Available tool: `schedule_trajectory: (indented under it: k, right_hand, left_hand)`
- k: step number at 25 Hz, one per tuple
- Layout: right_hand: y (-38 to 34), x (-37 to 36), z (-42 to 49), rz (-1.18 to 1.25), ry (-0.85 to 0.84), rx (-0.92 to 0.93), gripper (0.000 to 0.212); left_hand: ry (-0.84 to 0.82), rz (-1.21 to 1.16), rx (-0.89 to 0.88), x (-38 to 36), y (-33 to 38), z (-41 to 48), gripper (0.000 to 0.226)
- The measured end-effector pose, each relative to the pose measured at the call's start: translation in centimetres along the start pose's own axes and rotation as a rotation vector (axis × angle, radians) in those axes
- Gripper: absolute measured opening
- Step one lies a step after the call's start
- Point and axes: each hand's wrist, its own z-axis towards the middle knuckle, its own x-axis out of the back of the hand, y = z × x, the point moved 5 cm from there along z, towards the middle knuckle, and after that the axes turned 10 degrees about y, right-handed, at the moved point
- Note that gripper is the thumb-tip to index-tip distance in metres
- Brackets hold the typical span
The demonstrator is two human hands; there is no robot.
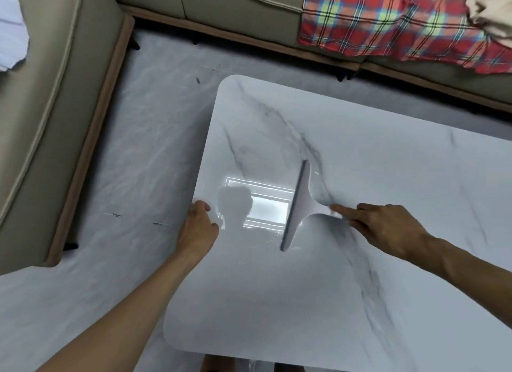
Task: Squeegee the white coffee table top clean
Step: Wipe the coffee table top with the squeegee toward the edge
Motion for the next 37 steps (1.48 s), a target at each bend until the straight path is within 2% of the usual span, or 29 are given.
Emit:
schedule_trajectory:
  k: [3,6,9,11,14,18,20,22,24,26,29,31,34,37]
  right_hand:
    - [-1.8,0.6,0.2,0.064,0.043,0.041,0.051]
    - [-9.5,-0.3,3.2,0.236,0.043,0.247,0.055]
    - [-18.1,-3.1,5.5,0.227,-0.032,0.416,0.051]
    - [-20.8,-4.5,6.2,0.227,-0.050,0.447,0.050]
    - [-19.1,-5.5,5.6,0.250,-0.020,0.407,0.049]
    - [-9.9,-4.3,1.7,0.285,-0.040,0.292,0.054]
    - [-5.4,-3.3,-0.7,0.265,-0.072,0.196,0.054]
    - [-4.2,-2.4,-2.5,0.226,-0.075,0.179,0.056]
    - [-6.8,-2.1,-2.8,0.263,-0.048,0.248,0.059]
    - [-12.2,-2.8,-1.7,0.335,-0.044,0.346,0.048]
    - [-22.7,-5.7,-0.2,0.251,-0.032,0.548,0.037]
    - [-26.9,-6.9,0.2,0.211,-0.024,0.596,0.038]
    - [-25.9,-7.8,0.8,0.211,-0.045,0.535,0.039]
    - [-19.6,-7.0,-0.1,0.245,-0.040,0.431,0.041]
  left_hand:
    - [0.049,-0.051,0.051,0.9,-0.7,0.0,0.032]
    - [0.142,-0.158,0.127,2.1,-2.6,-0.9,0.029]
    - [0.230,-0.167,0.145,3.0,-4.9,-2.5,0.032]
    - [0.251,-0.142,0.155,2.9,-6.1,-3.5,0.036]
    - [0.188,-0.113,0.197,1.3,-6.8,-4.9,0.035]
    - [0.093,-0.076,0.208,-0.6,-6.8,-6.1,0.034]
    - [0.093,-0.094,0.206,-0.2,-7.1,-6.6,0.033]
    - [0.146,-0.144,0.201,0.7,-7.7,-7.2,0.029]
    - [0.248,-0.192,0.199,1.7,-8.8,-7.9,0.020]
    - [0.315,-0.229,0.217,2.4,-10.5,-8.9,0.014]
    - [0.343,-0.228,0.251,2.8,-13.5,-10.6,0.008]
    - [0.338,-0.176,0.265,2.7,-14.8,-11.5,0.008]
    - [0.259,-0.176,0.265,1.7,-15.9,-12.4,0.009]
    - [0.134,-0.203,0.256,0.4,-16.1,-12.9,0.023]
